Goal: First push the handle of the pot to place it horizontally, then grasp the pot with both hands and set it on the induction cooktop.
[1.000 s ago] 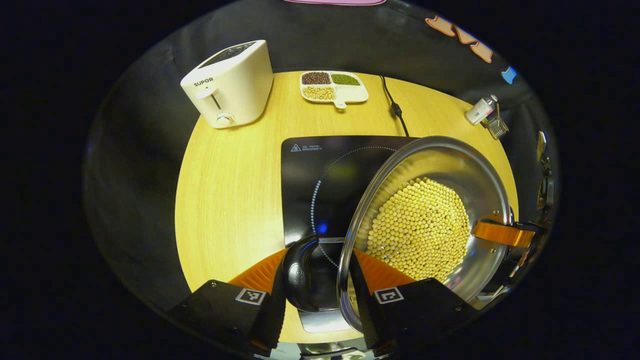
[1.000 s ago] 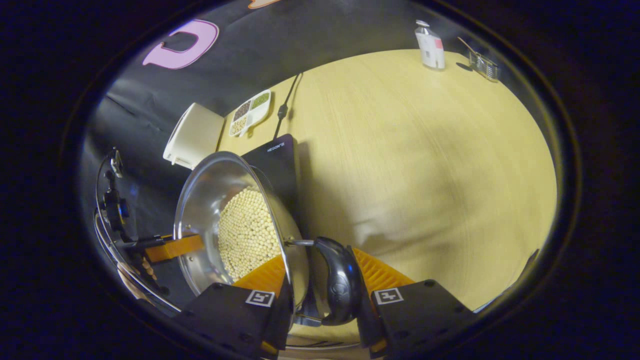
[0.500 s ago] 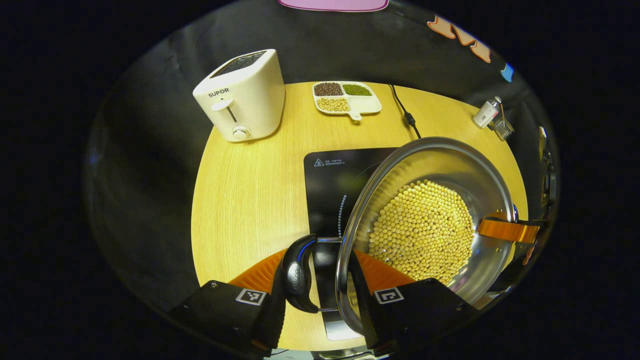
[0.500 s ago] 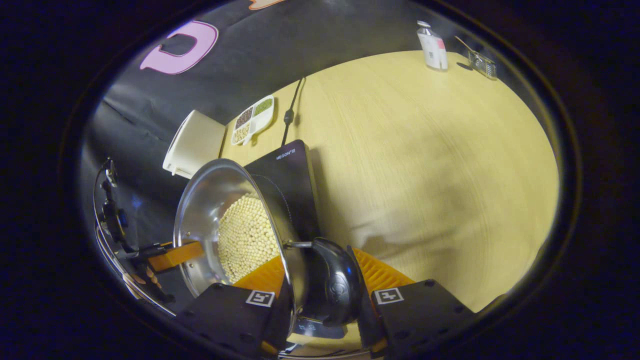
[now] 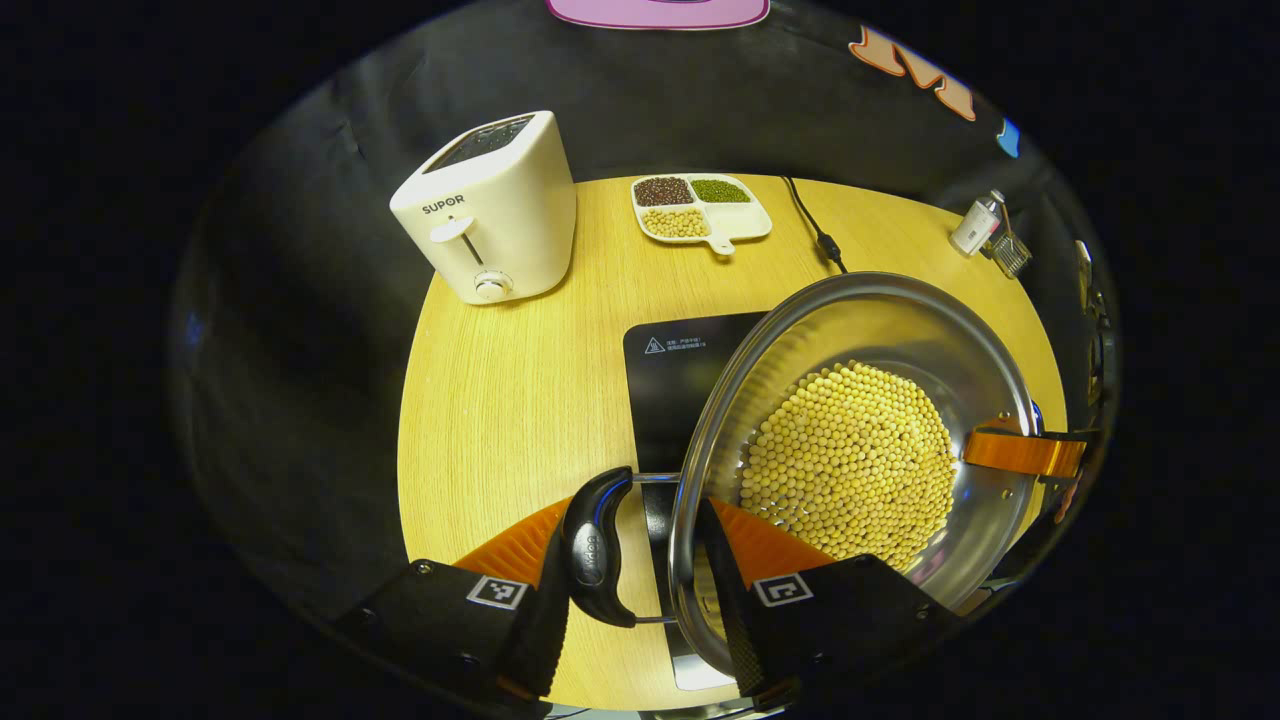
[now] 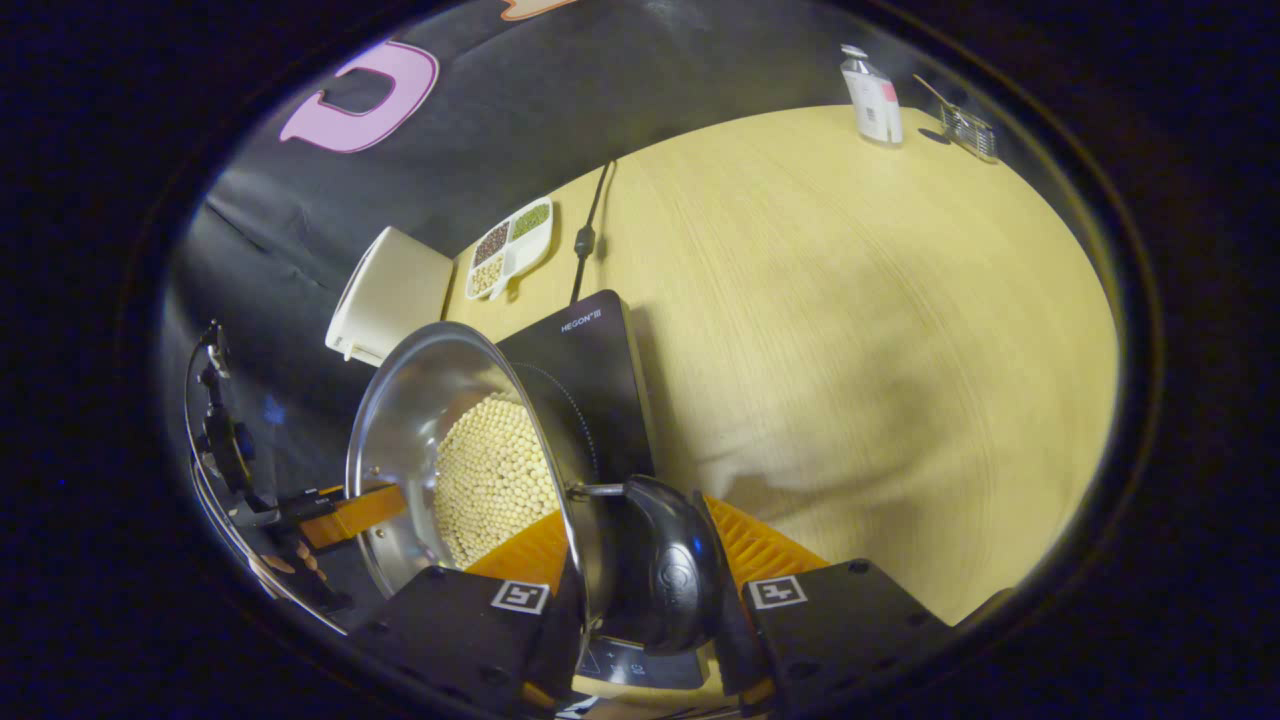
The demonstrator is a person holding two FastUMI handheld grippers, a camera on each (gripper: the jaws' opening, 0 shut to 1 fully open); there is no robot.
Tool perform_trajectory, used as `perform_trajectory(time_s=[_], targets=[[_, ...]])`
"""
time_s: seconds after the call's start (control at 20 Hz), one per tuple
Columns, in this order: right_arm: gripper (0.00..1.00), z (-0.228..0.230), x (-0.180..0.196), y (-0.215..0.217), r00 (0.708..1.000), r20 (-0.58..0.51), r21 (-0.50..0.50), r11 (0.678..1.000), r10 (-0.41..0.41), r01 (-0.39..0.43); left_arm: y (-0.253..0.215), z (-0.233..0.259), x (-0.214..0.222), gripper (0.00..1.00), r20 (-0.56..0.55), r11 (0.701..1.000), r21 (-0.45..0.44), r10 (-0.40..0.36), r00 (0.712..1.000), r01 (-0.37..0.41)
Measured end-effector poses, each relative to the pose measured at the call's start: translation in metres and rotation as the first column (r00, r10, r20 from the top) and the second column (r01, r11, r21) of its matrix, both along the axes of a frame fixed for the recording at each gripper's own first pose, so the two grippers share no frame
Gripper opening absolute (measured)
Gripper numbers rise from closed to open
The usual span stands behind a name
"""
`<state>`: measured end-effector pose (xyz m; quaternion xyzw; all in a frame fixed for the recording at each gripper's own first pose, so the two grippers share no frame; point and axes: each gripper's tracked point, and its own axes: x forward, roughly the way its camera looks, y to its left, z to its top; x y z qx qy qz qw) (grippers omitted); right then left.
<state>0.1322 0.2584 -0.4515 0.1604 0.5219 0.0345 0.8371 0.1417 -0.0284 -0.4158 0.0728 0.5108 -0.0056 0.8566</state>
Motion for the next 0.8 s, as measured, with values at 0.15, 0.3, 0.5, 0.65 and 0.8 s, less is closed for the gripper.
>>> perform_trajectory(time_s=[0.15,0.3,0.5,0.65,0.8], targets=[[0.57,0.002,0.000,-0.001,1.000,0.006,0.000,1.000,-0.002,0.002,0.000,0.001,0.002,0.69,0.013,1.000,0.004,-0.004,1.000,0.004],[0.57,0.003,0.001,-0.001,1.000,0.006,0.005,1.000,-0.001,0.001,0.000,0.001,0.003,0.70,0.023,1.000,0.003,-0.004,1.000,0.004],[0.51,0.006,0.001,0.001,1.000,0.005,0.022,1.000,0.004,-0.004,0.000,0.000,0.005,0.72,0.031,1.000,0.006,0.010,0.999,-0.010],[0.63,0.012,-0.004,0.016,1.000,-0.022,0.103,0.995,0.015,-0.013,-0.002,0.001,0.008,0.80,0.067,0.999,0.007,0.050,0.997,-0.051],[0.93,0.019,0.005,0.010,0.999,0.037,0.099,0.995,0.022,-0.025,-0.015,0.007,0.020,1.00,0.162,0.994,-0.061,0.105,0.981,-0.096]])
